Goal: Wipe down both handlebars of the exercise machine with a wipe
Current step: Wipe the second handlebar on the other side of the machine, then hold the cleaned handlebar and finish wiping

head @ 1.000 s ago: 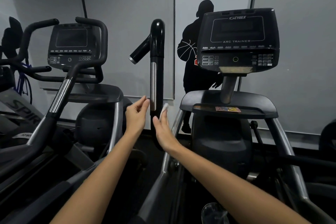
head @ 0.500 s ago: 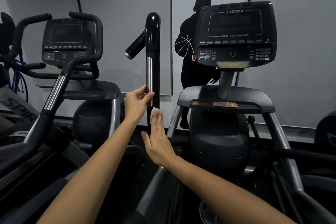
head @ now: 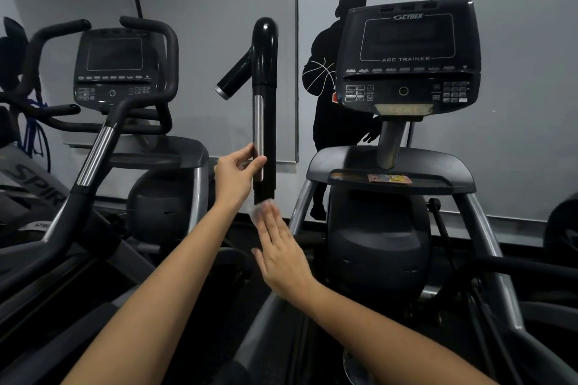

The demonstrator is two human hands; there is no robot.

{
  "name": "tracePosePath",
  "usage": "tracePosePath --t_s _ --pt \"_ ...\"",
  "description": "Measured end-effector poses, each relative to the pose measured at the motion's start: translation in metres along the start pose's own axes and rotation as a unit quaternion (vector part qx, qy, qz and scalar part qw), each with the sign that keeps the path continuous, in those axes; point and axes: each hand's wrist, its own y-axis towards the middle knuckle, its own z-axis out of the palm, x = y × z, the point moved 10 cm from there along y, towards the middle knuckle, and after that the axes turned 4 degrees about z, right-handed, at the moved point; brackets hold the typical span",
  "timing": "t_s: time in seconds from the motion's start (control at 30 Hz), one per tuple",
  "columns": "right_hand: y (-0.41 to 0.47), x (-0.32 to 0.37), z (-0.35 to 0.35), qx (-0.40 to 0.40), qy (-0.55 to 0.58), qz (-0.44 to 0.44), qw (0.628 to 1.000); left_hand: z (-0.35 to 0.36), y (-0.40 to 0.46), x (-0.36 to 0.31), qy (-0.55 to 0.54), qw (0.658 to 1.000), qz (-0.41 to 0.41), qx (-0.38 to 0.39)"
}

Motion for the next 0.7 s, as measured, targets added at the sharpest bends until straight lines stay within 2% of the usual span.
tracePosePath --t_s 0.07,0.1,0.2,0.3,0.37,0.57,0.7 --pt "-0.009 0.001 0.004 0.029 0.143 0.032 0.989 0.0 0.0 0.0 -0.003 1.0 -0.002 0.0" --pt "-0.008 0.002 0.002 0.036 0.226 0.063 0.971 0.0 -0.001 0.001 -0.006 1.0 -0.004 -0.001" --pt "0.009 0.002 -0.008 0.038 0.429 0.171 0.886 0.0 -0.001 0.001 -0.004 1.0 -0.004 -0.003" --pt "0.036 -0.02 -0.013 0.04 0.539 0.248 0.804 0.0 -0.002 0.0 -0.005 1.0 -0.005 -0.004" --pt "0.039 -0.031 -0.007 0.062 0.563 0.283 0.774 0.0 -0.003 -0.001 -0.004 1.0 -0.005 -0.004" --pt "0.02 -0.029 -0.003 0.105 0.554 0.286 0.775 0.002 -0.006 0.001 -0.005 1.0 -0.008 -0.003" --pt "0.049 -0.036 -0.016 0.086 0.564 0.293 0.767 0.001 -0.003 0.002 0.007 1.0 -0.004 -0.004"
